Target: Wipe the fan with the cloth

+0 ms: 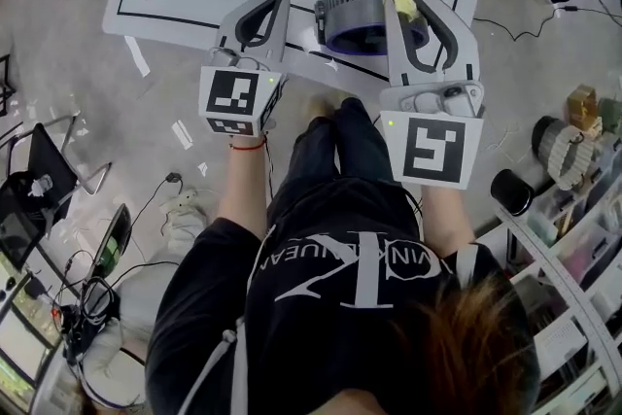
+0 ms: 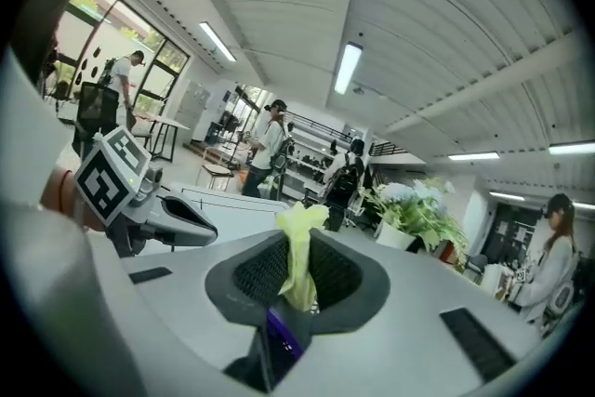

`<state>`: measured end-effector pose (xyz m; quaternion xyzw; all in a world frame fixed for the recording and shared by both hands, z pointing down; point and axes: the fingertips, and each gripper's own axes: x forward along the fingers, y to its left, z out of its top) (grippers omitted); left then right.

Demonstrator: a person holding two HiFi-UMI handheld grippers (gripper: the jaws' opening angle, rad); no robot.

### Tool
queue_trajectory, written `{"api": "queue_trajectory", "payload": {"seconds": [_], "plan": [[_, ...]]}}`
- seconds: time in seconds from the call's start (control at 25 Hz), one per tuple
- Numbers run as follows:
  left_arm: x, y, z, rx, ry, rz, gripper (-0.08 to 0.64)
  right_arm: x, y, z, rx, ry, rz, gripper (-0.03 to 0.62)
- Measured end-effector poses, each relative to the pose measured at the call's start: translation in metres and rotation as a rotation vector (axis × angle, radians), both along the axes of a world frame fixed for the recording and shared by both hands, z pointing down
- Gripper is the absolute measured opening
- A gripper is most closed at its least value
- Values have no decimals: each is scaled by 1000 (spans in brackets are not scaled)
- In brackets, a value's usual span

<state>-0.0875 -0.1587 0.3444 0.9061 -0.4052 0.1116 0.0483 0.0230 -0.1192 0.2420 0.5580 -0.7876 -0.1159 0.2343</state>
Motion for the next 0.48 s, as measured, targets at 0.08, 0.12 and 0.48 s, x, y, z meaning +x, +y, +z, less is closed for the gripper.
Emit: {"api": "queue_trajectory", "payload": {"seconds": [0.08,0.12,0.48], "plan": [[-2,3,-1,10,-14,-3,11,-17,-1,6,-47,41,-41,55],[-4,5,-2,12,-13,-7,11,-26,-2,8,-66,60,-63,55],[-33,5,-7,12,13,-95,11,-87,-8,38,-160,390,-276,57]]}}
